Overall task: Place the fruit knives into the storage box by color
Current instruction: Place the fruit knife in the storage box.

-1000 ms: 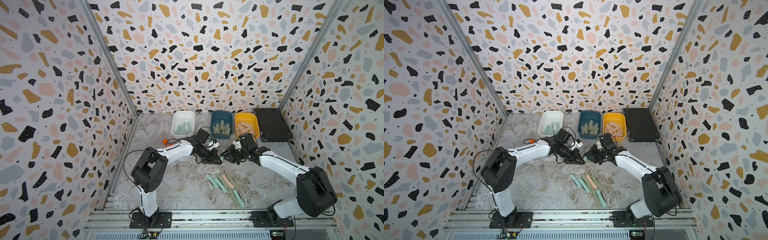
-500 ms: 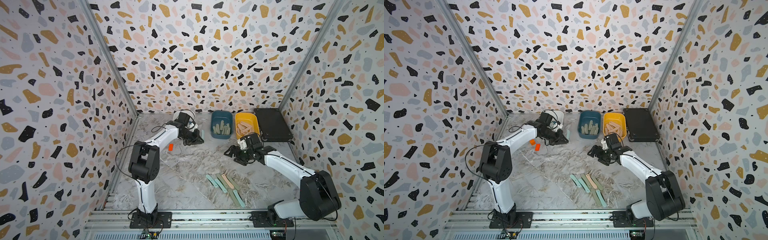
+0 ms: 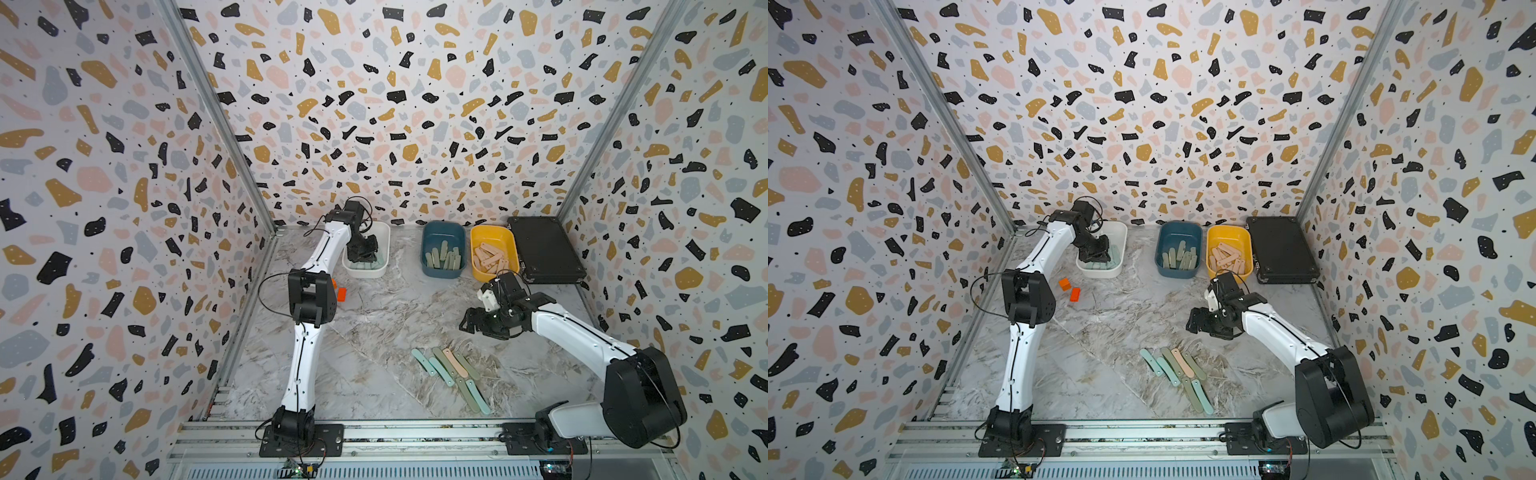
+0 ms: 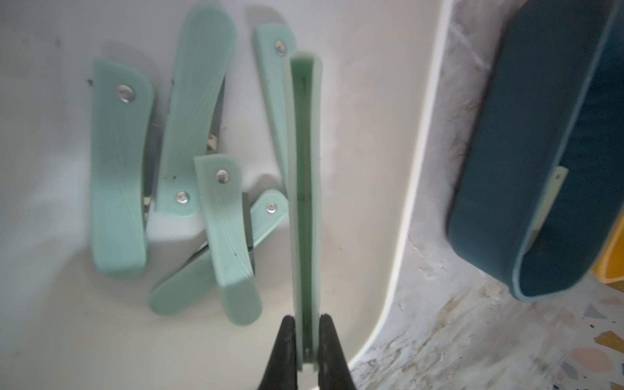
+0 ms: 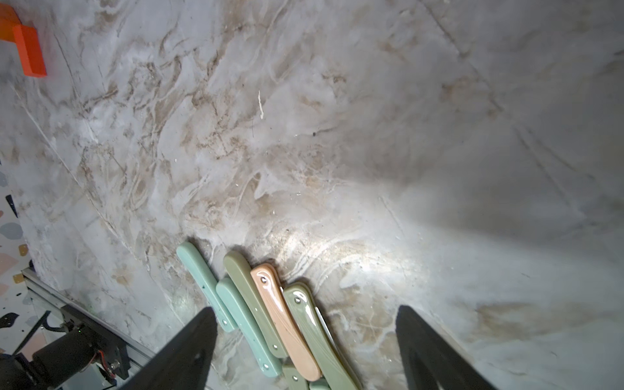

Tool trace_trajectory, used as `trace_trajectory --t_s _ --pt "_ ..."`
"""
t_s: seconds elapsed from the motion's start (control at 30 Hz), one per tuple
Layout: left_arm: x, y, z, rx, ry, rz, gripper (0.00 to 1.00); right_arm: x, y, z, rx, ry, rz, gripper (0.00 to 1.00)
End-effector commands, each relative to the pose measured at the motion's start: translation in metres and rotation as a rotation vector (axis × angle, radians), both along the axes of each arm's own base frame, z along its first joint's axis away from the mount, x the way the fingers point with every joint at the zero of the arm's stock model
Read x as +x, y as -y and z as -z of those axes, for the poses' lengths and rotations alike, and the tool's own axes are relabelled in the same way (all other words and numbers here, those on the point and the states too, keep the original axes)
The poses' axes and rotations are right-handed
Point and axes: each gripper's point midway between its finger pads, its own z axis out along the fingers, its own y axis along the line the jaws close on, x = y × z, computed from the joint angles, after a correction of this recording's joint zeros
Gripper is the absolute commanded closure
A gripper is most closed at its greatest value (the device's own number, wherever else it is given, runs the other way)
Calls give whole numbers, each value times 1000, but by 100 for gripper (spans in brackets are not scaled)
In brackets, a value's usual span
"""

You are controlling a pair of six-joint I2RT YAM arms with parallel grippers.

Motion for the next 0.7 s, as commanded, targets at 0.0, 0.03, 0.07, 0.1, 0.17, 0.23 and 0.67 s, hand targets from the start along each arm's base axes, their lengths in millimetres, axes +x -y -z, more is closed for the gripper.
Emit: trace_trajectory --t_s 0.0,0.03,0.07,0.1,0.17,0.23,0.67 --pt "-3 -13 4 70 -6 22 86 -18 10 4 -49 -30 -32 20" --pt "-2 -12 7 66 -9 23 80 -22 11 6 -56 -43 -39 22" --pt "-1 -10 7 61 -10 25 74 -25 13 9 -69 -58 -44 25" --pt "-2 -10 6 56 -13 23 70 -29 14 12 -81 -68 -50 27" --pt "-7 -6 -4 26 -21 14 57 -37 16 17 -121 -75 -72 31" --pt "-17 1 -25 -33 -27 12 43 -44 14 20 -151 -73 -98 34" --pt "-157 41 -90 -210 15 64 6 -79 -38 20 -196 51 -304 67"
